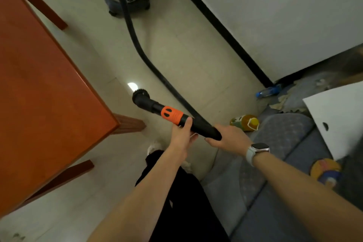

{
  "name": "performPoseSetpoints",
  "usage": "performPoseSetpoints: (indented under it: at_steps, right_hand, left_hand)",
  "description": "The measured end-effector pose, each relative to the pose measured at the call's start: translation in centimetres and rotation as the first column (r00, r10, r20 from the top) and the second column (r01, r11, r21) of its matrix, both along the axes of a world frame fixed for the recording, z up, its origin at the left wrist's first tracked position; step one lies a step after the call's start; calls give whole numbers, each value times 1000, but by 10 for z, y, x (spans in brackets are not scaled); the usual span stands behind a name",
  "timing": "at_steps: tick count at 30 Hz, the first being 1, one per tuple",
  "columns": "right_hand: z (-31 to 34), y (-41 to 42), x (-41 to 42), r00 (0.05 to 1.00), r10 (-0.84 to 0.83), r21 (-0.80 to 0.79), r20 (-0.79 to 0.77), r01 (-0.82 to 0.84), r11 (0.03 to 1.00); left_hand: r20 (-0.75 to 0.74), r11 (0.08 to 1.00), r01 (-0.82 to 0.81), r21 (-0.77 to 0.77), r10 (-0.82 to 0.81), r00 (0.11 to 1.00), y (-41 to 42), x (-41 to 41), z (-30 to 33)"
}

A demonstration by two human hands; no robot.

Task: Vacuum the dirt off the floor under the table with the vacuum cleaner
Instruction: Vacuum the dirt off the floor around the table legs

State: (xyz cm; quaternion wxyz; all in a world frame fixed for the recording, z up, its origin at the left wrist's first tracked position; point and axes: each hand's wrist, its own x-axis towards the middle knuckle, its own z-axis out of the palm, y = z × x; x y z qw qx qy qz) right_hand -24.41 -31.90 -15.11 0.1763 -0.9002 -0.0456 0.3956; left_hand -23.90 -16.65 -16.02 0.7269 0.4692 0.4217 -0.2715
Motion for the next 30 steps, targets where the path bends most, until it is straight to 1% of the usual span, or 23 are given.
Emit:
performPoseSetpoints:
  at_steps: [3,7,12,17,22,26,30]
  right_hand:
    - [14,14,32,995,-54,10,81,54,999]
    - [35,55,109,980,-94,82,173,81,993]
    - [74,127,227,948,-60,115,313,25,993]
    - [106,193,335,916,38,140,400,-102,985]
    - [113,264,428,900,138,146,413,-215,966]
    - [113,305,506,867,222,178,446,-329,928]
    - [123,321,597,878,289,254,381,-400,881]
  left_hand:
    - [86,999,-6,33,3,996,10,42,18]
    - [196,996,-85,30,78,978,48,119,39]
    - [323,983,-182,-18,178,929,116,234,78]
    - [466,955,-289,-66,286,837,182,323,107]
    - [503,918,-395,-22,352,789,251,395,117]
    - [536,876,-480,40,387,751,289,456,124]
    - [562,841,-532,93,397,725,305,523,138]
